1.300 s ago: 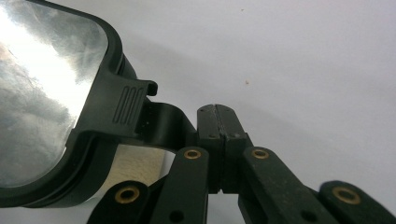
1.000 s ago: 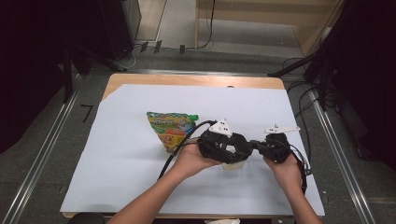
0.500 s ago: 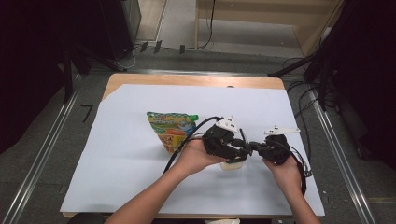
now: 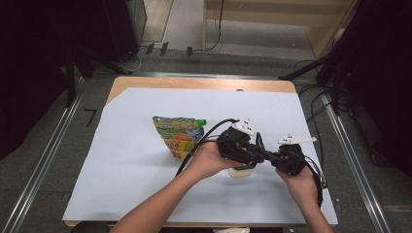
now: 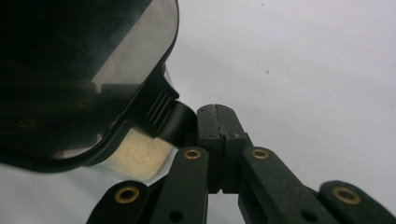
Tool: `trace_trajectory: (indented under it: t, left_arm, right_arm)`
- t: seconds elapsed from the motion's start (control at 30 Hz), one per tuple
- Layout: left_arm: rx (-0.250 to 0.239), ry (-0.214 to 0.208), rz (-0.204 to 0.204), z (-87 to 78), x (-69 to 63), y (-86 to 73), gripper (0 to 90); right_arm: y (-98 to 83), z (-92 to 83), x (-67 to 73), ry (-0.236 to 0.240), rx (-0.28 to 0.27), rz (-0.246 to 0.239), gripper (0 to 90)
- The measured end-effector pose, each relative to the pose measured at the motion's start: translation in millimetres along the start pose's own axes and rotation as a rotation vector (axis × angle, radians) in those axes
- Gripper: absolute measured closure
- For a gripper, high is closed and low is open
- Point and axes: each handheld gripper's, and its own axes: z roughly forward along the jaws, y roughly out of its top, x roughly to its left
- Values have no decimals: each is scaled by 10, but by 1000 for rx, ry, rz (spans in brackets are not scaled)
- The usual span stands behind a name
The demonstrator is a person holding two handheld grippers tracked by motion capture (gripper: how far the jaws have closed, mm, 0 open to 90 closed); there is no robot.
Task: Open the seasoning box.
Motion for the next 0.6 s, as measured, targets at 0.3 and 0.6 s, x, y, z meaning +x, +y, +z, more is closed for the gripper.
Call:
trace_trajectory:
  t: [0.3,0.6]
  left_arm:
    - [15,-50,-10,95,53,69,663]
    - [14,-64,-26,106,60,66,655]
  right_arm:
    - [-21,-10,10,-1,-6,17,900]
    - [-35,-28,25,-2,-18,12,900]
